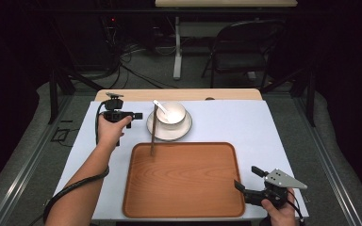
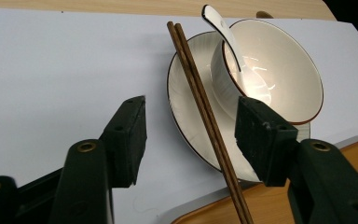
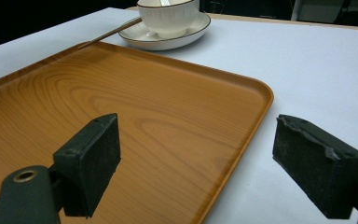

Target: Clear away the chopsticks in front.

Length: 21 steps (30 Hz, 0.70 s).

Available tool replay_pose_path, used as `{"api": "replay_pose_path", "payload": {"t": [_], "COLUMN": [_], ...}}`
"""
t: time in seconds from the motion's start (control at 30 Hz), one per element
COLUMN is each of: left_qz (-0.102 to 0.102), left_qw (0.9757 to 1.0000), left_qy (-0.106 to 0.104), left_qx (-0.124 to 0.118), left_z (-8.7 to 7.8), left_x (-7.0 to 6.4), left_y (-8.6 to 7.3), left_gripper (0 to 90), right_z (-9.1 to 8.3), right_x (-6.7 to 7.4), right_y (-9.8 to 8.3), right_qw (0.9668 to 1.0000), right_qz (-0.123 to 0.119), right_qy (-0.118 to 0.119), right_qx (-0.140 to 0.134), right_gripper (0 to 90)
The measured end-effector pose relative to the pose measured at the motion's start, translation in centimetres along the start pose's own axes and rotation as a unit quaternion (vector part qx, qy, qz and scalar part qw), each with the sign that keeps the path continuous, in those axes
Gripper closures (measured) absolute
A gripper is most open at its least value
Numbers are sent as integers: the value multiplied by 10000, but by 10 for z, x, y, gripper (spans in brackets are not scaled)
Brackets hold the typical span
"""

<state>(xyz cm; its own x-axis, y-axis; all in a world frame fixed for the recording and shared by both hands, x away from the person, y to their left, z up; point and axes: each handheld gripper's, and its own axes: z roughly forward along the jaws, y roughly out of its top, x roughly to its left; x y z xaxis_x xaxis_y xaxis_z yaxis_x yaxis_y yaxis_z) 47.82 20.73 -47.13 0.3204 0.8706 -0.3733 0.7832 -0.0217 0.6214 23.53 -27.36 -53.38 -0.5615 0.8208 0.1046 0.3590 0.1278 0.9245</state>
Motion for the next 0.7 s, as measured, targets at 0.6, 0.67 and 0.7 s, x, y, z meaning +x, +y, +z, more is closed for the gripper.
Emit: {"api": "replay_pose_path", "payload": {"t": [0.6,0.67,0.7], "left_qz": [-394,-425,-443], "left_qw": [9988,9986,9984], "left_qy": [4,-16,-38], "left_qx": [275,304,349], "left_z": [22,24,25], "left_x": [9,8,8], "left_y": [4,4,5], "left_gripper": [573,607,613], "right_z": [1,1,1], "right_x": [1,1,1], "right_y": [0,0,0], "right_qw": [10000,10000,10000], "right_qz": [-15,-5,-7], "right_qy": [55,59,59], "right_qx": [16,22,23], "right_gripper": [146,146,146]}}
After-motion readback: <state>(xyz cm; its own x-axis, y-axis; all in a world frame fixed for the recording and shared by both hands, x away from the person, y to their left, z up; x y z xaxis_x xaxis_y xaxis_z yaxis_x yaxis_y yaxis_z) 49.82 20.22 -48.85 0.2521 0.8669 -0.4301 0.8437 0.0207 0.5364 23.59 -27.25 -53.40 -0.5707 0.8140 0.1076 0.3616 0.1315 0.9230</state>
